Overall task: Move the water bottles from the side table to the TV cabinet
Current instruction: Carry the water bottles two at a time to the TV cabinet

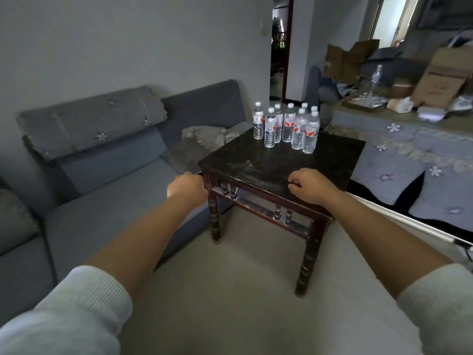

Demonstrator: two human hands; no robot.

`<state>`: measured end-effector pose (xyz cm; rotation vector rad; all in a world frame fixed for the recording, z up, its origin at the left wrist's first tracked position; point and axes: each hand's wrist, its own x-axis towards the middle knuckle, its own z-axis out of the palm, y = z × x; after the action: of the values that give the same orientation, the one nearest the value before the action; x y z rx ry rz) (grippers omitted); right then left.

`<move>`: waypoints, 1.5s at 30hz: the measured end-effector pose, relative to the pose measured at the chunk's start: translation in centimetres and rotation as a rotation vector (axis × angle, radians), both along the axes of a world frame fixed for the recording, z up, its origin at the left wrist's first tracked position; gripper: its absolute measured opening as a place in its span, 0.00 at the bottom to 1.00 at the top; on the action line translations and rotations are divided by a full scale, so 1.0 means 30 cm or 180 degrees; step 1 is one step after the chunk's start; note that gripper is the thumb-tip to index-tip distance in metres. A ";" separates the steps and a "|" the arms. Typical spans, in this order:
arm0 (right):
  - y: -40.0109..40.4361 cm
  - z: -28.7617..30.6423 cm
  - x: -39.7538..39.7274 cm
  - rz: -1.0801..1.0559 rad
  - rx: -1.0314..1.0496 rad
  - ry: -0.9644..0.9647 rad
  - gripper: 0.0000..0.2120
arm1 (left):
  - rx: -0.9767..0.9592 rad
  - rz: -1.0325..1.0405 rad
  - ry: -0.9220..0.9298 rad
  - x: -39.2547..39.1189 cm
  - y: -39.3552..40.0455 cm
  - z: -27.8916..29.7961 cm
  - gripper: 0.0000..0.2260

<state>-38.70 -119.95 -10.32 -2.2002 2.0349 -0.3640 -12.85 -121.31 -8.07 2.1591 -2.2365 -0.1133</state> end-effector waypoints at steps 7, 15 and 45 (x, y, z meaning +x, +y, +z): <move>-0.440 -0.018 -0.076 -0.0037 0.0120 0.0100 0.14 | -0.0050 -0.0242 -0.0015 -0.090 -0.461 -0.027 0.15; -0.999 0.050 -0.269 -0.0250 0.0022 -0.0058 0.11 | -0.0180 -0.0452 0.0002 -0.246 -1.020 0.009 0.15; -2.221 -0.093 -0.321 -0.1451 0.0308 -0.0281 0.27 | 0.0304 -0.1962 0.0333 -0.561 -2.464 -0.119 0.15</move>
<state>-48.34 -186.57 -13.11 -1.6199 2.4325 -0.3864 -29.67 -195.24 -11.63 1.3771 -2.7850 -0.3402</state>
